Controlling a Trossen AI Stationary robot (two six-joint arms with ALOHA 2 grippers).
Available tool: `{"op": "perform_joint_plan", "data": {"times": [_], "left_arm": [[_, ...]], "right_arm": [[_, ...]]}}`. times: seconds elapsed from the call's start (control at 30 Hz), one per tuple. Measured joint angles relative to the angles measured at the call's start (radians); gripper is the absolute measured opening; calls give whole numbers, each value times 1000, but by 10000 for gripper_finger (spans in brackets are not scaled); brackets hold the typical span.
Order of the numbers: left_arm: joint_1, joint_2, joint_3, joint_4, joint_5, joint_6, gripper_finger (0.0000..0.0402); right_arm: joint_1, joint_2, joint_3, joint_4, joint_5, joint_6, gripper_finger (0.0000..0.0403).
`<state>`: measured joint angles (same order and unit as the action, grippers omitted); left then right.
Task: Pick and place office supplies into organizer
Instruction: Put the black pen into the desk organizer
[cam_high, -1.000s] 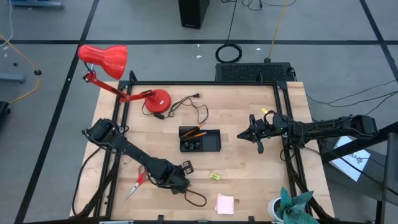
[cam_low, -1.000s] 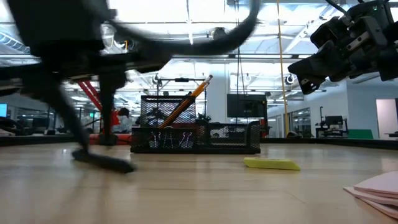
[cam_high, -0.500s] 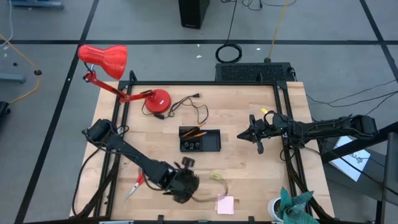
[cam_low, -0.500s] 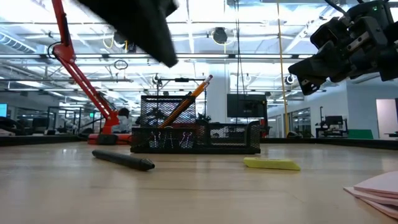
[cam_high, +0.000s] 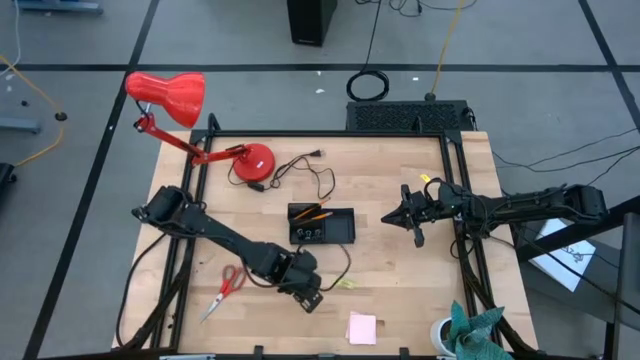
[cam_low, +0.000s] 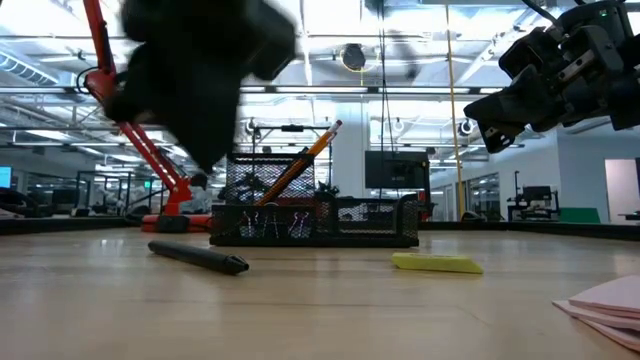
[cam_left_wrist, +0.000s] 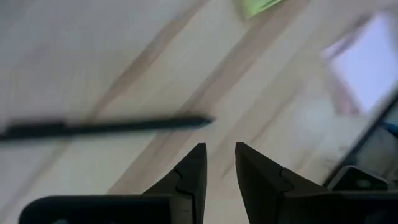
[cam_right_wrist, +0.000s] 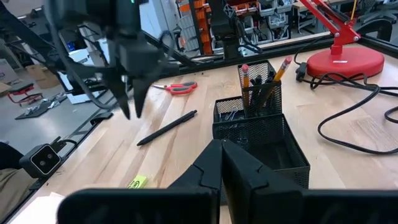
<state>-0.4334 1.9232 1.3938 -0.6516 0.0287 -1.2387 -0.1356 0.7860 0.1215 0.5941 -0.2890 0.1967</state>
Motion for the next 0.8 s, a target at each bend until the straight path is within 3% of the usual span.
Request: {"op": "perform_joint_plan", "data": {"times": [0.17, 0.27, 0.43, 0.6, 0.8], "left_arm": [[3, 1, -65, -12, 155, -145, 88], [3, 1, -71, -8, 169, -104, 88], [16, 1, -70, 14, 122, 121, 88], [25, 1, -61, -39, 108, 558, 88], [24, 1, -61, -229, -49, 898, 88]], "right_arm": [[0, 0, 0, 0, 0, -11, 4], [0, 0, 0, 0, 0, -27, 4], [0, 0, 0, 0, 0, -29, 4], [0, 0, 0, 1, 0, -29, 4], [0, 0, 0, 8, 1, -29, 4]]}}
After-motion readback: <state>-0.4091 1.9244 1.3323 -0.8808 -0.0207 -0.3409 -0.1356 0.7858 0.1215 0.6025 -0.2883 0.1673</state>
